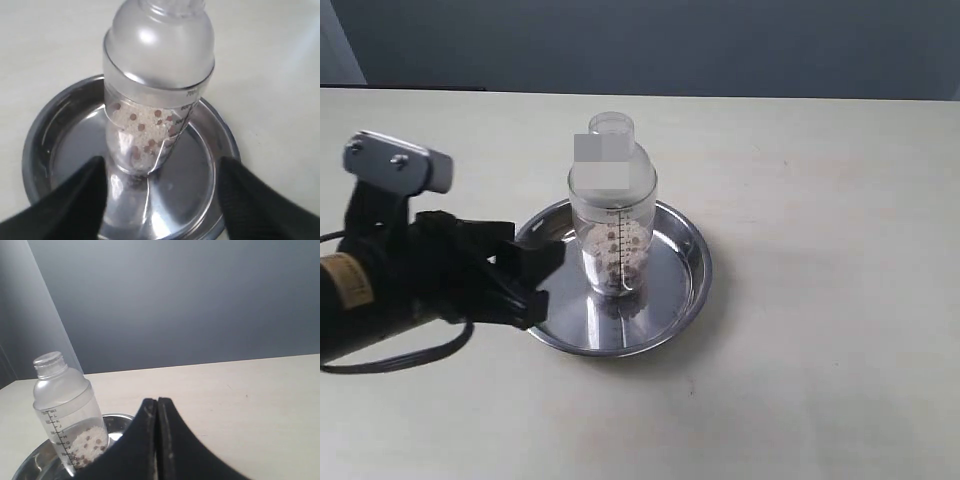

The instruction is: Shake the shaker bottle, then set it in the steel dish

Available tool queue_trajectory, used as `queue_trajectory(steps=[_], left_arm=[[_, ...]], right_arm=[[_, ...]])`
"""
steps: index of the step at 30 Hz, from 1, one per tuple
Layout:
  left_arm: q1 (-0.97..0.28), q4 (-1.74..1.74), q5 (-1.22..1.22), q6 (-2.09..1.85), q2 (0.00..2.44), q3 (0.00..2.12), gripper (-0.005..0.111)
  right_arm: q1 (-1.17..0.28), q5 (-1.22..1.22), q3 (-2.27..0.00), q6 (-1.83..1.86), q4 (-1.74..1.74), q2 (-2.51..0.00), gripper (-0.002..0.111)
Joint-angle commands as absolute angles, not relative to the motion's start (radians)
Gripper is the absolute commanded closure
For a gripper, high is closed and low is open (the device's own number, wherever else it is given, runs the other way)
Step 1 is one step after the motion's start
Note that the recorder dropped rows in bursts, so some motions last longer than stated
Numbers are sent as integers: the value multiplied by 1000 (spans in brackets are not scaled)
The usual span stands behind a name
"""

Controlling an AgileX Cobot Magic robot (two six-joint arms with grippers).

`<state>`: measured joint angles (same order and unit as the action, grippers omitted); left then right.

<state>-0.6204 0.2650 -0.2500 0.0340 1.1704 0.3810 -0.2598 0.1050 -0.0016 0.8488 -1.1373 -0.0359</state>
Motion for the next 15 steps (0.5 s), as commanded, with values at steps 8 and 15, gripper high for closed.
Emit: queue_trajectory(steps=[8,15], left_arm=[[-620,748,-509,-470,875,184,104],[-613,817,-615,-721,873,177,106]], right_arm=[[-259,98,0,852,-1134,-32,109],[-259,98,0,852,-1134,-32,109]])
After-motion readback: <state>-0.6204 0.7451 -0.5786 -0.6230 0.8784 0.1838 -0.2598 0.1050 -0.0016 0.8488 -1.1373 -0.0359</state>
